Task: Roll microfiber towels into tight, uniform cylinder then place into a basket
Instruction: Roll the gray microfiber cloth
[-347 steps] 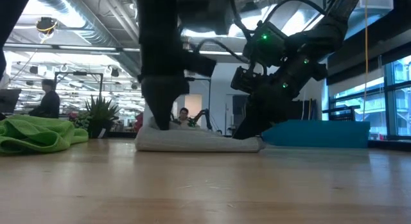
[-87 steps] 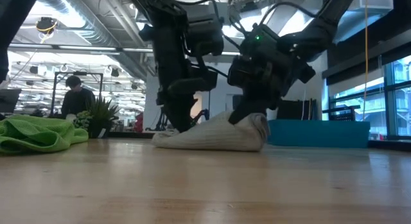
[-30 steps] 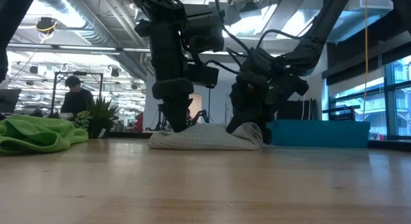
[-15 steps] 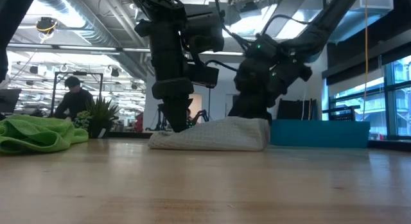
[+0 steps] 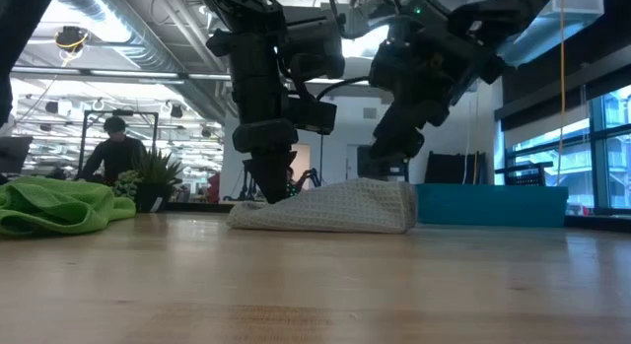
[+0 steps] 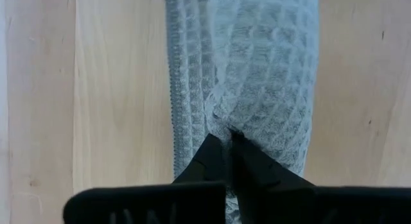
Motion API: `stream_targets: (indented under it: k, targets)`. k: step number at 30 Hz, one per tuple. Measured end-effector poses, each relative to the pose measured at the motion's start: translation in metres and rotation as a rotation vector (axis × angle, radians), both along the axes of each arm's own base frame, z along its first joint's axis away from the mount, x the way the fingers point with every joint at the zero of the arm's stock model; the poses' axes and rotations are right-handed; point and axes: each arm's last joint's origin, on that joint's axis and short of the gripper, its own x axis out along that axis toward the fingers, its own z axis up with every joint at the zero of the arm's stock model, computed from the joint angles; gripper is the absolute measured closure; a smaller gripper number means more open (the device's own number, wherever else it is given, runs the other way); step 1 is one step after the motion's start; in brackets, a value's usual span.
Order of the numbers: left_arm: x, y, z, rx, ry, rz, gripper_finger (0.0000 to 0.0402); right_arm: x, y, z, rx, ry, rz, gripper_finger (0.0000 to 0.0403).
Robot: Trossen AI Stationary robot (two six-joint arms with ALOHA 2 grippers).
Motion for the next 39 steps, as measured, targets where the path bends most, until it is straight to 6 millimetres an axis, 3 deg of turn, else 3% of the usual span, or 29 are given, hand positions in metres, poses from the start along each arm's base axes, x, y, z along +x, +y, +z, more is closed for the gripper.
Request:
stream_targets:
  k: [4,10,17,24,33,39]
  targets:
    - [0.0,0.0,0.0,-0.004,-0.006,0.003,0.04,0.005,0.01,-0.013,-0.051,0.033,0.036,0.0214]
    - [0.001,0.0,0.0,-0.005,-0.008,0.007,0.04,0.01,0.009,-0.034,-0.069,0.087,0.024,0.0214]
    - [0.001,0.0,0.0,-0.007,-0.009,0.01,0.04,0.011,0.003,-0.037,-0.196,0.101,-0.058,0.0214]
    - [0.001,0.0,0.0,-0.007,-0.01,0.01,0.04,0.011,0.002,-0.038,-0.21,0.107,-0.071,0.0214]
    - [0.001,0.0,0.0,-0.007,-0.01,0.01,0.04,0.023,0.0,-0.066,-0.248,0.1,-0.059,0.0214]
    - [0.001,0.0,0.0,-0.007,-0.009,0.01,0.04,0.023,-0.006,-0.07,-0.247,0.118,-0.062,0.0214]
